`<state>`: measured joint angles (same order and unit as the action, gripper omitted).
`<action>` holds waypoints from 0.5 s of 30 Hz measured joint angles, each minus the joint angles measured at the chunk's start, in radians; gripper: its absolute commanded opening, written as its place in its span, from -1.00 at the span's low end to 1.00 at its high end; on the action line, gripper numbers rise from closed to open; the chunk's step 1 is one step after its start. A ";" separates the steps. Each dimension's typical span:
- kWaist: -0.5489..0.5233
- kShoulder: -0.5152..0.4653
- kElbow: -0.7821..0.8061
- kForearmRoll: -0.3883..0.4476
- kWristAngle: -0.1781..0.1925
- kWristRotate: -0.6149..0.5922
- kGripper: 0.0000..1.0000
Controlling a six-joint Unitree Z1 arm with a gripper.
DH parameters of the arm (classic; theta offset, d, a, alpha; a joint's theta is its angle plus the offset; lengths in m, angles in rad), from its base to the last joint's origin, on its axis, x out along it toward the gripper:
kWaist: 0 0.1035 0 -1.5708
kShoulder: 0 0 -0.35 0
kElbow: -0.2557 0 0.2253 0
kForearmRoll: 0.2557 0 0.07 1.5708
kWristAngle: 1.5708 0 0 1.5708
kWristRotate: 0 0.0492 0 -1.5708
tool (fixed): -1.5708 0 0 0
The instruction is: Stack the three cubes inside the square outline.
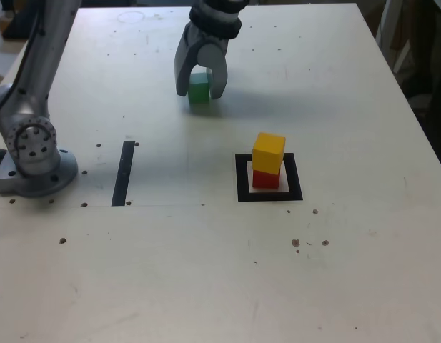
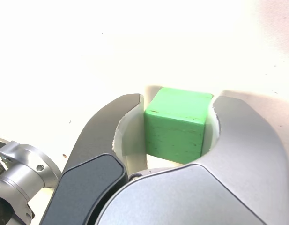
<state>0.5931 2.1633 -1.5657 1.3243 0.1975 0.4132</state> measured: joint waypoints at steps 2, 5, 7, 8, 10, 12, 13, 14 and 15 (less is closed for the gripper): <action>-0.002 -0.001 -0.002 0.007 -0.002 0.000 -0.39; -0.028 -0.021 -0.016 0.045 -0.007 0.000 -0.39; -0.059 -0.051 -0.034 0.072 -0.009 -0.005 -0.39; -0.077 -0.065 -0.048 0.087 -0.011 -0.011 -0.39; -0.122 -0.090 -0.072 0.119 -0.012 -0.026 -0.39; -0.163 -0.101 -0.095 0.154 -0.012 -0.039 -0.39; -0.187 -0.106 -0.110 0.173 -0.012 -0.048 -0.39; -0.210 -0.110 -0.123 0.187 -0.012 -0.056 -0.39; -0.234 -0.115 -0.139 0.199 -0.013 -0.064 -0.39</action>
<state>0.3592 2.0482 -1.7045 1.5230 0.1846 0.3494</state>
